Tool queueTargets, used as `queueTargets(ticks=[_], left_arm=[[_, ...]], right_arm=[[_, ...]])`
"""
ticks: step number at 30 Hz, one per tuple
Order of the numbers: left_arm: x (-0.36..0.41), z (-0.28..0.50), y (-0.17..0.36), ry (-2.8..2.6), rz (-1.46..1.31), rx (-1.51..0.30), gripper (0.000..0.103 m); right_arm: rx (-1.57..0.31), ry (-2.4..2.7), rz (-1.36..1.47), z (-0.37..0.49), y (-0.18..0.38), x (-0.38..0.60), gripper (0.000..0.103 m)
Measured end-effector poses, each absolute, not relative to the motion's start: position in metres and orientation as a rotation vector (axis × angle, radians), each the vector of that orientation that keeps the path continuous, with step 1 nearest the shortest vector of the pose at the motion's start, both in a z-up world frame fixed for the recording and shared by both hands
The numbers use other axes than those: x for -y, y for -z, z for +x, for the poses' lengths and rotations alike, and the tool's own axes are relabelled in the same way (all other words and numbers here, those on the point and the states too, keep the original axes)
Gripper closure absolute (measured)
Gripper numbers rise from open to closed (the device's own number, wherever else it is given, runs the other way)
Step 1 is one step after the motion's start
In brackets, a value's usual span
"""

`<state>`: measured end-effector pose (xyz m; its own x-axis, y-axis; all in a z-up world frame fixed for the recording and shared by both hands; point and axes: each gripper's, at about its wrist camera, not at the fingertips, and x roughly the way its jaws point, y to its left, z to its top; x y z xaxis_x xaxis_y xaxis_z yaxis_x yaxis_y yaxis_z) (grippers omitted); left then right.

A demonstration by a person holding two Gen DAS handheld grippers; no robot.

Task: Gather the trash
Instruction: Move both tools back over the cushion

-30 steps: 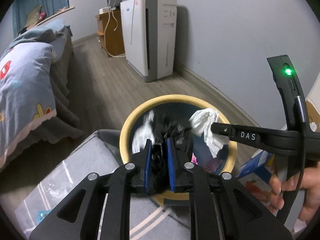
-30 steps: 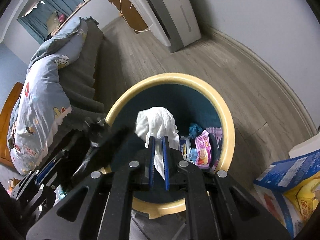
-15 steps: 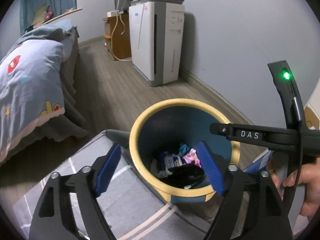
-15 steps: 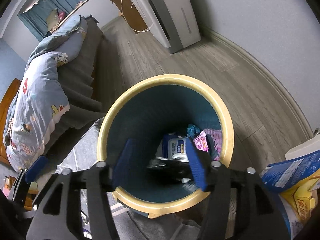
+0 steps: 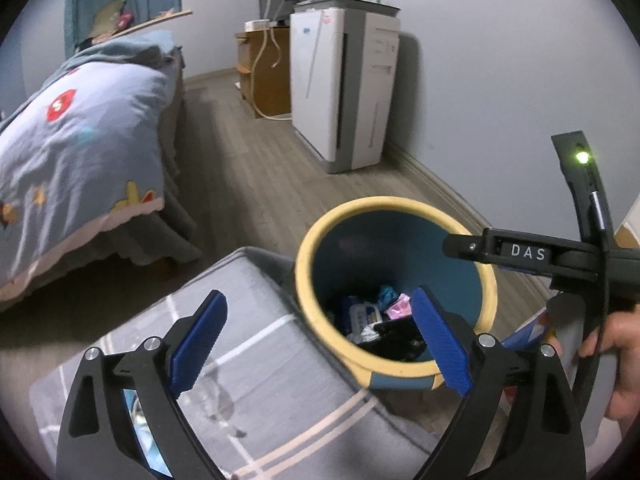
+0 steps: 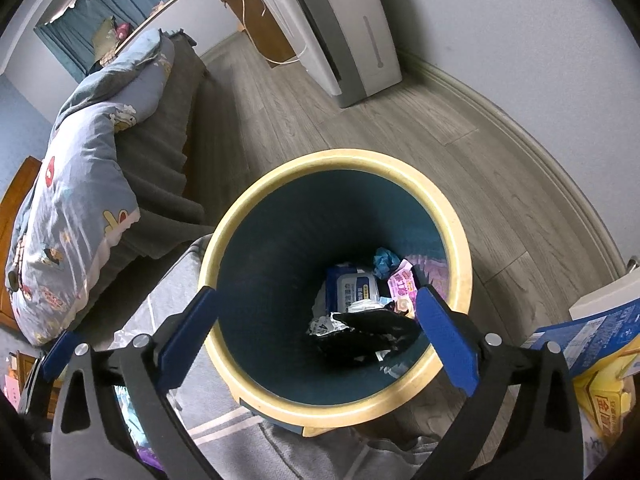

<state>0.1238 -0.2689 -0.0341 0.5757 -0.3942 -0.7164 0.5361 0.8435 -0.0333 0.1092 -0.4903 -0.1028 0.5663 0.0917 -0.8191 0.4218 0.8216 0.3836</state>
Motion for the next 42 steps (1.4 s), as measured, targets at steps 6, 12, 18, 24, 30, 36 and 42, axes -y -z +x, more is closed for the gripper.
queueTargets(ticks=[6,12,18,24,30,36,42], left_arm=[[0.22,0.113,0.026,0.467,0.207,-0.785,0.008],[0.16,0.097,0.015,0.38,0.206,-0.786,0.008],[0.104,0.077,0.01,0.296,0.188,-0.8,0.008],[0.062,0.067,0.024,0.22,0.141,-0.823,0.008],[0.036,0.074,0.039,0.167,0.111,-0.845,0.008],[0.02,0.084,0.058,0.144,0.117,-0.895,0.008],[0.016,0.101,0.084,0.162,0.156,-0.94,0.008]], right_arm=[[-0.945,0.185,0.514,0.115,0.089,0.469,0.006],[-0.914,0.116,0.422,0.12,0.07,0.433,0.006],[-0.899,0.071,0.362,0.121,0.058,0.404,0.006],[-0.897,-0.001,0.259,0.122,0.053,0.367,0.006],[-0.939,-0.061,0.184,0.122,0.065,0.333,0.006],[-1.024,-0.093,0.092,0.124,0.093,0.301,0.006],[-1.067,-0.119,0.091,0.141,0.116,0.274,0.006]])
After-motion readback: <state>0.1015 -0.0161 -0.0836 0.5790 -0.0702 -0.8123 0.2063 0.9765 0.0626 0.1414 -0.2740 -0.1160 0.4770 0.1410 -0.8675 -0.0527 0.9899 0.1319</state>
